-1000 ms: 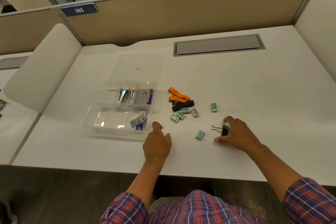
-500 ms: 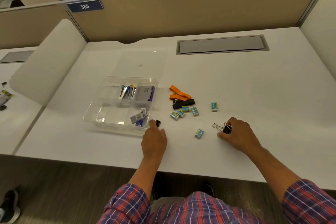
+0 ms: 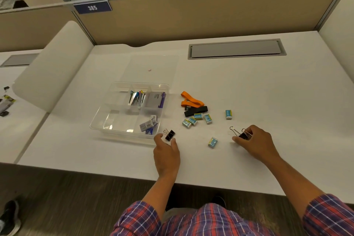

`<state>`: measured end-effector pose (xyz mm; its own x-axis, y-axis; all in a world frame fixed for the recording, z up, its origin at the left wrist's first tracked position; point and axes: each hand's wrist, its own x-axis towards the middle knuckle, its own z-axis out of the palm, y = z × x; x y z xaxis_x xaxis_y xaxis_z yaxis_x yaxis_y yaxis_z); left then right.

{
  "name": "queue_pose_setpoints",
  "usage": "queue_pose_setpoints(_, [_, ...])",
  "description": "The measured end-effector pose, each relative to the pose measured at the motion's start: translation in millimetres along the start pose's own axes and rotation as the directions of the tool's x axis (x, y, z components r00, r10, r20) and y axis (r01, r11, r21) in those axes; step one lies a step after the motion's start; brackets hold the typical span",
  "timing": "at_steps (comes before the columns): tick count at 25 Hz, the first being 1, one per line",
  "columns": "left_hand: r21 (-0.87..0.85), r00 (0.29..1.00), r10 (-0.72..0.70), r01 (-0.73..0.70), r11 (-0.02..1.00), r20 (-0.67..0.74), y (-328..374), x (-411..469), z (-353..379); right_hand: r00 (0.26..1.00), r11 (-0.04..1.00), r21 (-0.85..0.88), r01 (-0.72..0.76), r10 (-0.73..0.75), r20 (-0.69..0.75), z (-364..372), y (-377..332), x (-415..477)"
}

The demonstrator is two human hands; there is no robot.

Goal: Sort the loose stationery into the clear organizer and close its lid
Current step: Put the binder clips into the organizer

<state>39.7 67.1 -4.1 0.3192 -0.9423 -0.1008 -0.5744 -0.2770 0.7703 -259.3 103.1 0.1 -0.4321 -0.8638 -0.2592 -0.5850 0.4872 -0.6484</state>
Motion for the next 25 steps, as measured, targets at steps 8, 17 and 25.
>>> queue_pose_setpoints(8, [0.242, 0.999, 0.001, -0.010, 0.970, 0.040, 9, 18, 8, 1.000, 1.000, 0.007, -0.001, 0.001, 0.003, 2, -5, 0])
queue_pose_setpoints(17, [-0.038, 0.988, 0.063, -0.058, 0.998, 0.138, 34, 20, 15, 0.992, 0.929, 0.351, -0.114, 0.128, -0.016, 1, -23, 4])
queue_pose_setpoints(25, [-0.399, 0.972, 0.098, -0.004, 0.917, 0.215, 64, 56, -33, 0.991, 0.724, 0.677, -0.128, 0.122, 0.057, 26, -103, 11])
